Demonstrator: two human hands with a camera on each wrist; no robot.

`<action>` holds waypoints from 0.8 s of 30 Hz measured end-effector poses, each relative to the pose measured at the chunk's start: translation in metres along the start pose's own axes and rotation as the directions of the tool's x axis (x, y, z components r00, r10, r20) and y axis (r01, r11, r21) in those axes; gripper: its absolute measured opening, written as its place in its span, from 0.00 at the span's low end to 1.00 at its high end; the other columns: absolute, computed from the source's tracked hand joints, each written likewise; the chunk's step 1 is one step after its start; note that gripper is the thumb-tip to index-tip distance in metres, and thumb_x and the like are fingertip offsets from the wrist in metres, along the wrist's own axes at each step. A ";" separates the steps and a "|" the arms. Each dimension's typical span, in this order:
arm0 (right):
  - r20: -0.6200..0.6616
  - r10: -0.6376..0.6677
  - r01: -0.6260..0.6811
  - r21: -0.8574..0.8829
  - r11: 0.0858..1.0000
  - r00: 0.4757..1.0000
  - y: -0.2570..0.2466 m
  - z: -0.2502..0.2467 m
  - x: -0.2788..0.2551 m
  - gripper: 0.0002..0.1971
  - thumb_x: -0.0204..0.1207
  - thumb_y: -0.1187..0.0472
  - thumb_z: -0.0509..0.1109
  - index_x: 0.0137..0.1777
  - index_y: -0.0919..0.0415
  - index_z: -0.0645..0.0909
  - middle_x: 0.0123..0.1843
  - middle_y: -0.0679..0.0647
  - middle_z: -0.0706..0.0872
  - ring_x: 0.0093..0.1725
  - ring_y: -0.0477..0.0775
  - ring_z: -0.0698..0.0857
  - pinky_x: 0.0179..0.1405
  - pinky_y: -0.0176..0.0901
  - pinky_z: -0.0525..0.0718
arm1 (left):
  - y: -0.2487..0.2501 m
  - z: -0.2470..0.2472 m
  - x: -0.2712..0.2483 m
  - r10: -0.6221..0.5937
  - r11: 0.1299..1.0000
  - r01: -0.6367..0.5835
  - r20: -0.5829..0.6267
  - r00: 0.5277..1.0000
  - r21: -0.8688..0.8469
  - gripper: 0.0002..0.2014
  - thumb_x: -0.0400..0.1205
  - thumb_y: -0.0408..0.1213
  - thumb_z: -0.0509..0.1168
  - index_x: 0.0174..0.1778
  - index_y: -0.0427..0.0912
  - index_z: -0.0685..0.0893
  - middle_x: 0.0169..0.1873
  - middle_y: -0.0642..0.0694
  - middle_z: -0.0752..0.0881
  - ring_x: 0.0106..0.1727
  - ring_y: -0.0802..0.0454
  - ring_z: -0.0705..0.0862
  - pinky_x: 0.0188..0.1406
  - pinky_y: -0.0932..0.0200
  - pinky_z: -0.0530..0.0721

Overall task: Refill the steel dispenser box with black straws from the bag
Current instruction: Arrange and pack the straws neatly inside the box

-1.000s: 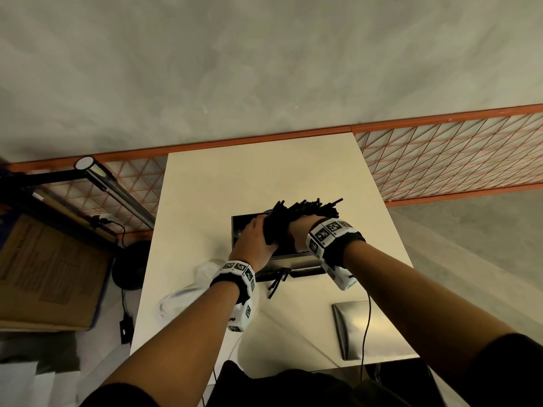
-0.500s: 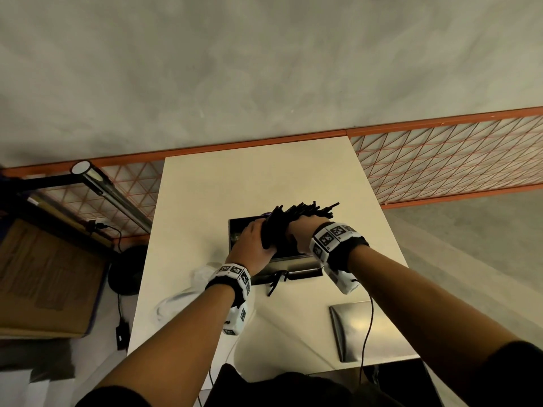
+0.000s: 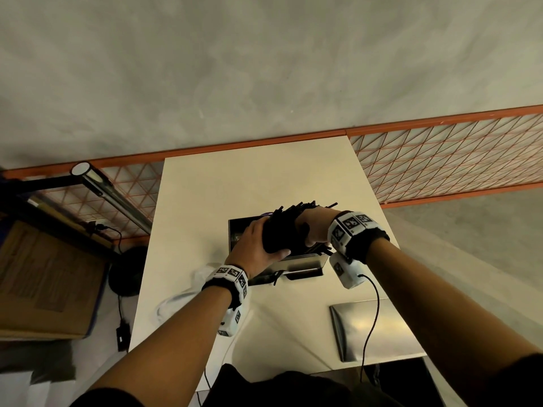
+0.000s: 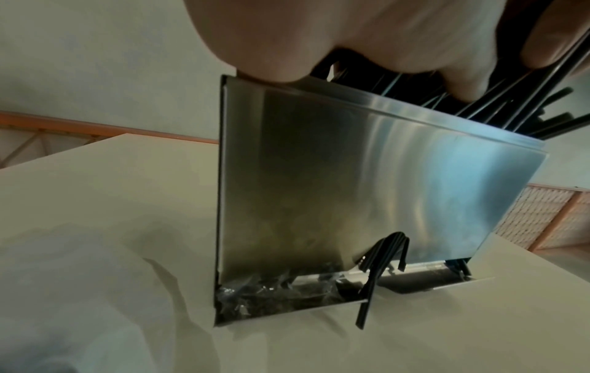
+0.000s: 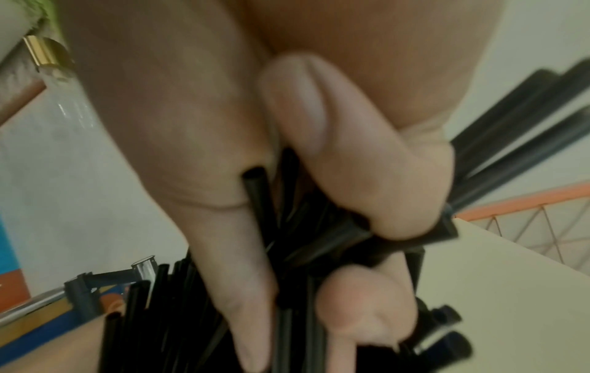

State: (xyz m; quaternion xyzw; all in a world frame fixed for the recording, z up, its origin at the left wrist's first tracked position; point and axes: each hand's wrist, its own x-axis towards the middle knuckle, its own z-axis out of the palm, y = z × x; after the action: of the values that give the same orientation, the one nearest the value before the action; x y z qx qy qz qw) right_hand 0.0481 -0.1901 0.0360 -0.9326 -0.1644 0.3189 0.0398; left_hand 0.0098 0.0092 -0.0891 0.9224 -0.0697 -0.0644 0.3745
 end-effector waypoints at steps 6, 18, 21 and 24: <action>0.041 0.026 -0.024 -0.056 0.998 0.999 -0.006 0.005 0.003 0.18 0.73 0.67 0.74 0.62 0.57 0.82 0.45 0.53 0.83 0.32 0.51 0.81 0.30 0.43 0.80 | -0.001 0.003 0.000 0.007 0.999 -0.008 0.009 1.000 0.042 0.49 0.71 0.60 0.80 0.84 0.47 0.66 0.79 0.47 0.73 0.80 0.48 0.73 0.80 0.49 0.74; -0.010 -0.001 0.001 -0.009 1.000 1.000 -0.004 0.017 0.001 0.17 0.73 0.67 0.72 0.60 0.50 0.86 0.41 0.50 0.82 0.52 0.61 0.87 0.43 0.45 0.81 | -0.001 0.003 0.001 -0.007 0.999 0.006 0.014 1.000 0.043 0.48 0.72 0.60 0.79 0.85 0.48 0.66 0.79 0.47 0.73 0.80 0.48 0.73 0.80 0.48 0.74; -0.010 -0.005 0.005 0.034 0.999 1.000 0.003 0.004 -0.005 0.23 0.72 0.70 0.72 0.66 0.50 0.85 0.34 0.47 0.79 0.38 0.53 0.84 0.40 0.44 0.86 | -0.001 0.003 0.001 -0.006 1.000 0.005 0.014 1.000 0.029 0.49 0.71 0.62 0.80 0.84 0.49 0.66 0.79 0.48 0.73 0.80 0.49 0.73 0.80 0.50 0.74; -0.003 -0.006 0.006 0.112 0.994 1.000 0.015 -0.007 -0.009 0.29 0.70 0.71 0.73 0.70 0.48 0.83 0.23 0.44 0.80 0.24 0.45 0.81 0.35 0.41 0.86 | -0.002 0.002 0.001 -0.005 1.000 0.005 0.011 1.000 0.007 0.50 0.69 0.63 0.81 0.84 0.51 0.66 0.79 0.49 0.73 0.80 0.51 0.73 0.80 0.51 0.74</action>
State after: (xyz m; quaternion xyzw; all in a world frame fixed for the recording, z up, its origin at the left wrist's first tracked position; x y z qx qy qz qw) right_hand 0.0501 -0.2070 0.0445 -0.9287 -0.1492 0.3264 0.0932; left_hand 0.0108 0.0090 -0.0917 0.9236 -0.0695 -0.0700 0.3705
